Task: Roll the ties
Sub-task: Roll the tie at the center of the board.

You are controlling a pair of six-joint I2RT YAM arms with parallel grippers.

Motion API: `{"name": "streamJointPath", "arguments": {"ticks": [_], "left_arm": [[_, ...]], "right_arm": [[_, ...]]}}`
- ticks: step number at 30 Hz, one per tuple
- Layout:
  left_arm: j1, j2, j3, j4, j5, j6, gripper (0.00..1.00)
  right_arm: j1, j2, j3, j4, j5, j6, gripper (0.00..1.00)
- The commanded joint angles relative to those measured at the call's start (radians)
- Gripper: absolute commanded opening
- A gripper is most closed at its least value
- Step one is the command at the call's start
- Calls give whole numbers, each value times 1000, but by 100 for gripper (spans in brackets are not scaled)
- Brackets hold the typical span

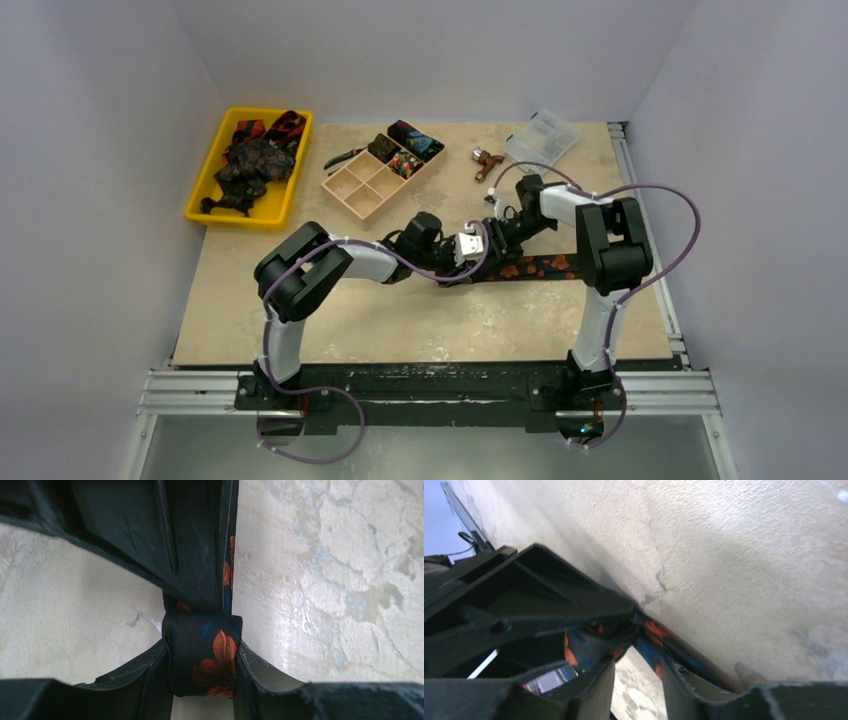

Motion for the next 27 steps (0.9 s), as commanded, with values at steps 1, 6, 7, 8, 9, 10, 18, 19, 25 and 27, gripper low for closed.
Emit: {"name": "streamJointPath", "arguments": {"ticks": [1, 6, 7, 8, 9, 10, 18, 19, 25, 27], "left_arm": [[-3, -24, -32, -282, -131, 98, 31], [-17, 3, 31, -381, -170, 111, 31], [-21, 7, 43, -392, -178, 114, 32], [-23, 12, 54, -412, -186, 116, 32], [-22, 16, 65, -418, -192, 116, 32], [-23, 20, 75, -436, -202, 116, 32], [-24, 21, 103, -497, -214, 95, 35], [-24, 17, 102, -492, -202, 89, 37], [4, -17, 46, -334, -42, 32, 59], [14, -21, 28, -254, -1, -12, 62]], "right_arm": [[-19, -107, 23, -58, -23, -82, 46], [18, -137, 21, -29, -113, -25, 59], [28, -131, 21, -16, -113, -3, 59], [35, -118, 20, -4, -117, 9, 57], [40, -104, 22, 6, -121, 22, 55], [45, -89, 21, 15, -118, 33, 52], [52, -19, 27, 35, -23, 15, 11], [53, -17, 27, 37, -7, 7, 0], [18, 27, 7, 64, 86, -79, 0], [-4, 59, 12, 61, 104, -112, 0]]}}
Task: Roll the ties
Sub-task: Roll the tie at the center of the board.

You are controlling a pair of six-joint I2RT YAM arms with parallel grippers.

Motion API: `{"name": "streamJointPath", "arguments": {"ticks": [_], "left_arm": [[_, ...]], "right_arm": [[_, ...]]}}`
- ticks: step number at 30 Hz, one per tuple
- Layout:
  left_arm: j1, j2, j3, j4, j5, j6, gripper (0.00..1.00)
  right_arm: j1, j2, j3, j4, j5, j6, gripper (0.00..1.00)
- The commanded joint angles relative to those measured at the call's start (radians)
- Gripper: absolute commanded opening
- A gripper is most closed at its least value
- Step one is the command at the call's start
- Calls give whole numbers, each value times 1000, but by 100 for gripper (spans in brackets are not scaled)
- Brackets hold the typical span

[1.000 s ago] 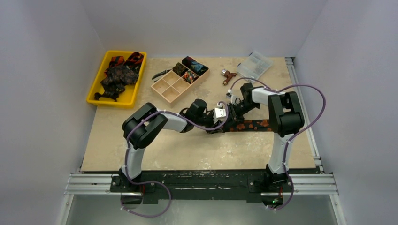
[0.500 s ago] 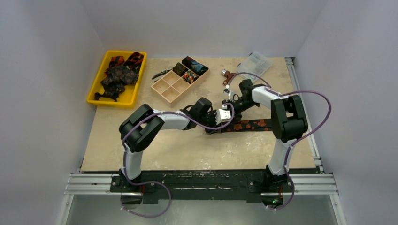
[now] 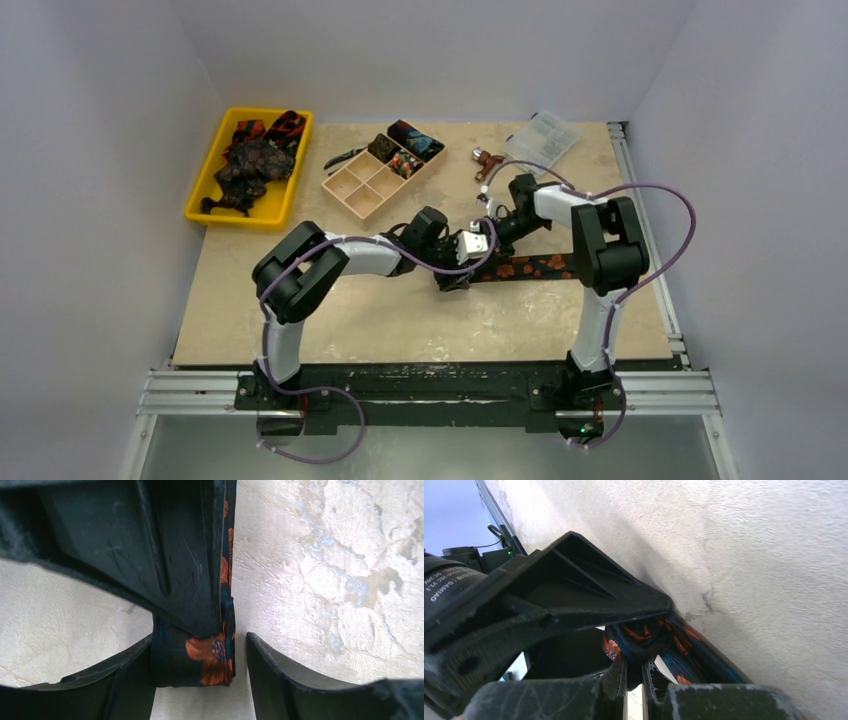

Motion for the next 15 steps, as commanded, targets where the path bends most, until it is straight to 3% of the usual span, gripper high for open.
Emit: {"name": "streamJointPath", "arguments": {"ticks": [1, 9, 15], "left_arm": [[31, 12, -68, 82, 82, -96, 63], [33, 86, -95, 424, 114, -266, 64], [13, 150, -81, 533, 117, -294, 61]], "right_arm": [[-47, 84, 6, 51, 180, -122, 0], [-65, 105, -6, 45, 259, -138, 0], [-64, 89, -41, 70, 308, -119, 0]]}}
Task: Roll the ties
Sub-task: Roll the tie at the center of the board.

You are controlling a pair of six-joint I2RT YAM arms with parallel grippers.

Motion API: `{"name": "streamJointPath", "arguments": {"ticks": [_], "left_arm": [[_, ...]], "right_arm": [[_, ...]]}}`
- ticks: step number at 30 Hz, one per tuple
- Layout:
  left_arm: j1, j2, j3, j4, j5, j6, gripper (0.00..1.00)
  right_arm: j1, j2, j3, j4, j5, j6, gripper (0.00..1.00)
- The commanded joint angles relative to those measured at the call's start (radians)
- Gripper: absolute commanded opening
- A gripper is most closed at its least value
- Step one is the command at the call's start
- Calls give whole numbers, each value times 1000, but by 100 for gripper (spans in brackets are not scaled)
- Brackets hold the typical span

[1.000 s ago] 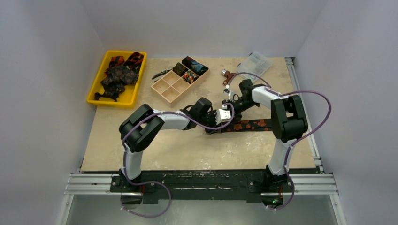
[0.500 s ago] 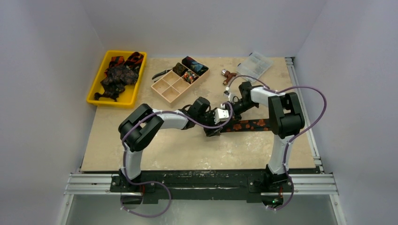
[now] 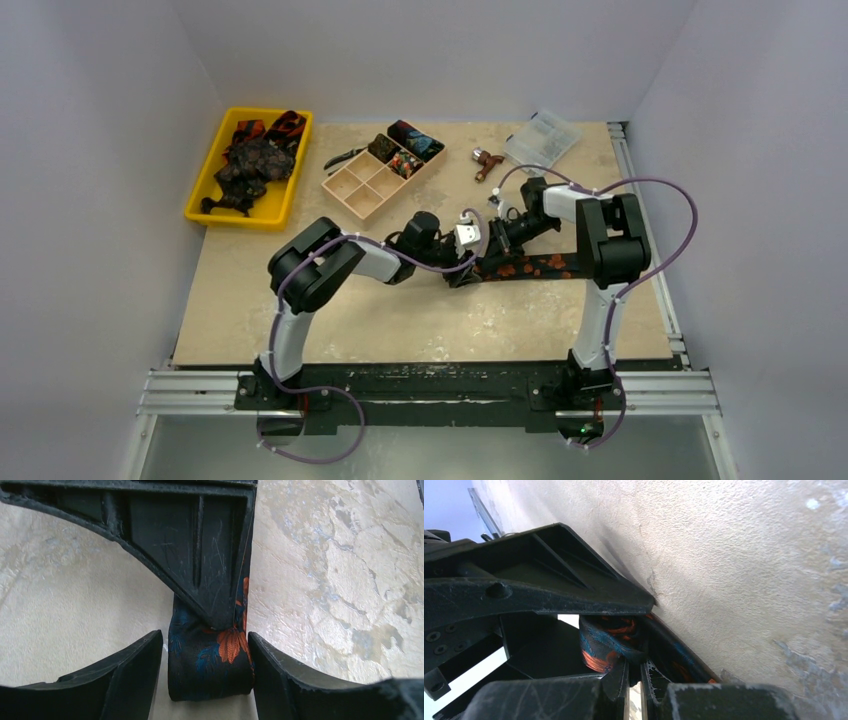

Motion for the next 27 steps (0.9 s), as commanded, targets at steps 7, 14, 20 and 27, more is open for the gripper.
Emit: {"name": "streamJointPath", "arguments": {"ticks": [7, 14, 20, 27], "left_arm": [[-30, -4, -63, -47, -77, 117, 31], [-35, -67, -87, -317, -183, 274, 30], [-48, -50, -19, -422, -223, 287, 33], [-69, -40, 23, -494, -252, 334, 33]], "right_arm": [[11, 18, -34, 96, 198, -38, 15], [6, -73, 31, -36, 64, -64, 46], [32, -145, -39, 14, -53, 43, 52], [56, -74, -5, 47, -21, 77, 41]]}}
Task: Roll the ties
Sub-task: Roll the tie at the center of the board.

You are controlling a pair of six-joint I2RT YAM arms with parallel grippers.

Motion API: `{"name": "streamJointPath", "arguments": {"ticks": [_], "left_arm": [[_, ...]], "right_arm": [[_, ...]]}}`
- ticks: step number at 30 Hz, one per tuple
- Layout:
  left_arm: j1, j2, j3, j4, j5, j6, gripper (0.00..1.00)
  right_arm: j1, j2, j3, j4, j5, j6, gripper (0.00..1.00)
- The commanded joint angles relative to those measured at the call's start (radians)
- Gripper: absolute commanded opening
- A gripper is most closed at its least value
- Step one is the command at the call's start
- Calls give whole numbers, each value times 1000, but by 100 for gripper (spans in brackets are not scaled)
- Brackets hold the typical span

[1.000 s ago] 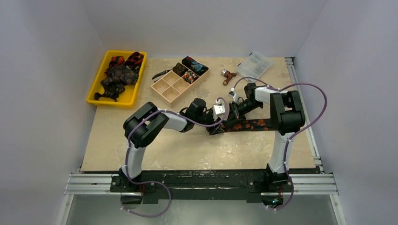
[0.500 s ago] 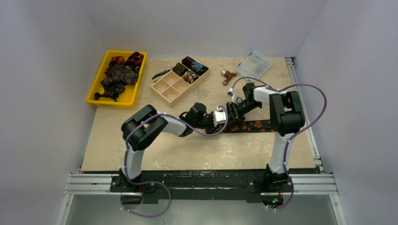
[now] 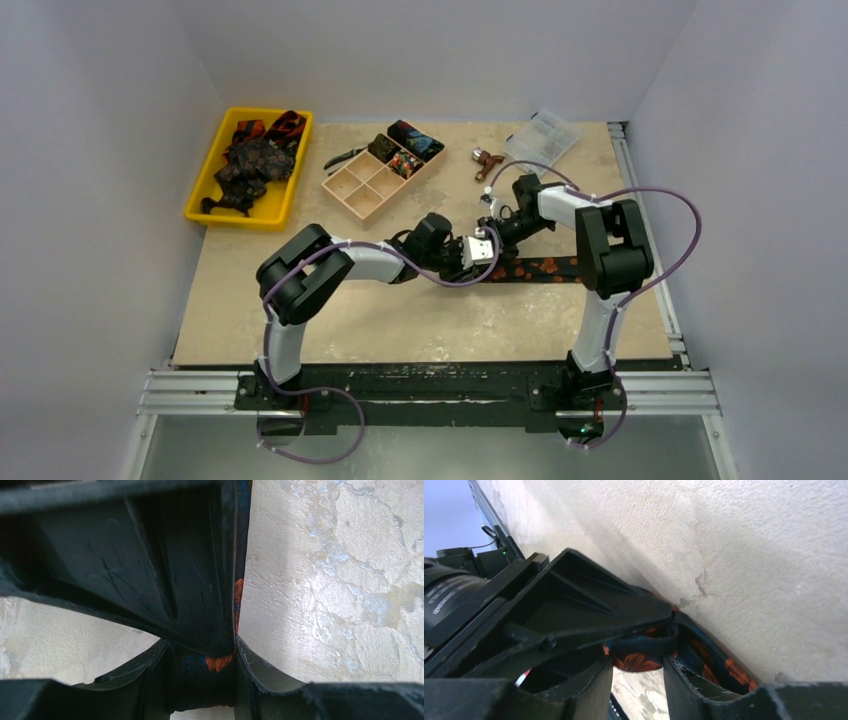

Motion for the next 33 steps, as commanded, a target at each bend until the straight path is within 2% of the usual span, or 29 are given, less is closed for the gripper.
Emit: {"name": "streamJointPath", "arguments": {"ticks": [1, 3, 5, 6, 9, 14, 22, 28, 33], "left_arm": [[-10, 44, -4, -225, -94, 72, 33], [-11, 46, 5, -240, -96, 77, 34], [-10, 44, 15, -257, -89, 70, 38], [-8, 39, 13, -254, -75, 62, 41], [1, 23, -8, -206, -10, 33, 53], [22, 10, -60, -9, 92, -57, 60], [24, 58, -57, 250, 184, -167, 63], [17, 112, -31, 330, 187, -145, 64], [8, 134, -39, 352, 181, -109, 62]], "right_arm": [[9, 42, 33, 34, 1, 37, 38], [8, 64, 37, 36, 6, 32, 29], [7, 77, 31, 36, 23, 26, 7], [4, 81, 24, 35, 39, 20, 0], [-14, 89, 3, 15, 90, -9, 0], [-49, 91, -36, 24, 195, -45, 0], [-57, 115, -43, 40, 304, -38, 0], [-56, 155, -15, 24, 341, -36, 0], [-19, 206, 36, -49, 314, -98, 0]]}}
